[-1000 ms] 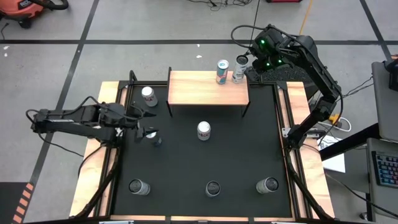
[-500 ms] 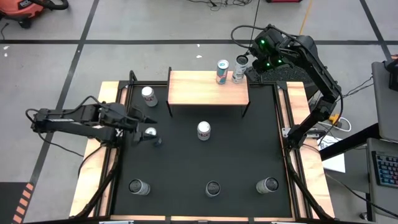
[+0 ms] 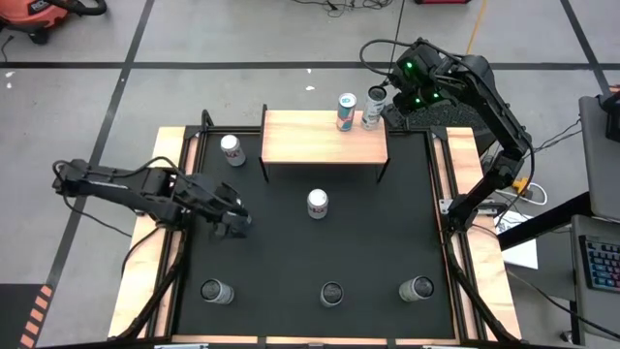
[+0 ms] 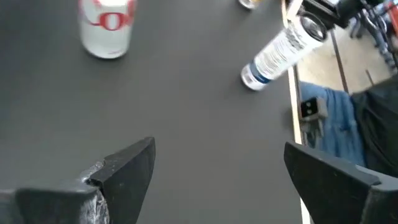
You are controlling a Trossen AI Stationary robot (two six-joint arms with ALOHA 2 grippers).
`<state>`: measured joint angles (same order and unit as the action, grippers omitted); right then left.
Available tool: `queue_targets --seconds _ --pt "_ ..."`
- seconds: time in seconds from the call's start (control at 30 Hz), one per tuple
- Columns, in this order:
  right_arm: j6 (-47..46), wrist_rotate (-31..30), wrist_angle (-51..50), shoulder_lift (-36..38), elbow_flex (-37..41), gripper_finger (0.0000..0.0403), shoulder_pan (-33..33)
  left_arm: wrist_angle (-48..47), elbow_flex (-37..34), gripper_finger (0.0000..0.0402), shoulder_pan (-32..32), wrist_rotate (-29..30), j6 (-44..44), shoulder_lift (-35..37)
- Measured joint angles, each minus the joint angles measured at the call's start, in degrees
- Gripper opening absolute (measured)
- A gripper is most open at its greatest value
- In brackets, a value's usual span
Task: Place canned beverage on shelf
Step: Put the left white-yellow soda can on the shelf
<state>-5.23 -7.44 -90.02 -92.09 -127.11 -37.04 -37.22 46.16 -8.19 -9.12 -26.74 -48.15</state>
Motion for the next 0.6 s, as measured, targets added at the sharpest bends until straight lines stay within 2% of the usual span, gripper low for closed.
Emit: queue_targets --seconds 0.13,0.37,0.6 --pt "0.1 0.0 0.0 0.0 0.0 0.0 0.0 -1.0 4.4 0.0361 -3.8 1.6 -1.5 -3.6" --pt "1.3 0.0 0.0 0.0 0.0 0.0 0.0 -15.0 11.5 0.0361 -12.2 10.5 -10.5 -9.5" --pt "1.7 0.0 0.0 0.0 0.0 0.0 0.0 -16.3 14.2 0.0361 -19.0 10.9 -20.0 -13.5"
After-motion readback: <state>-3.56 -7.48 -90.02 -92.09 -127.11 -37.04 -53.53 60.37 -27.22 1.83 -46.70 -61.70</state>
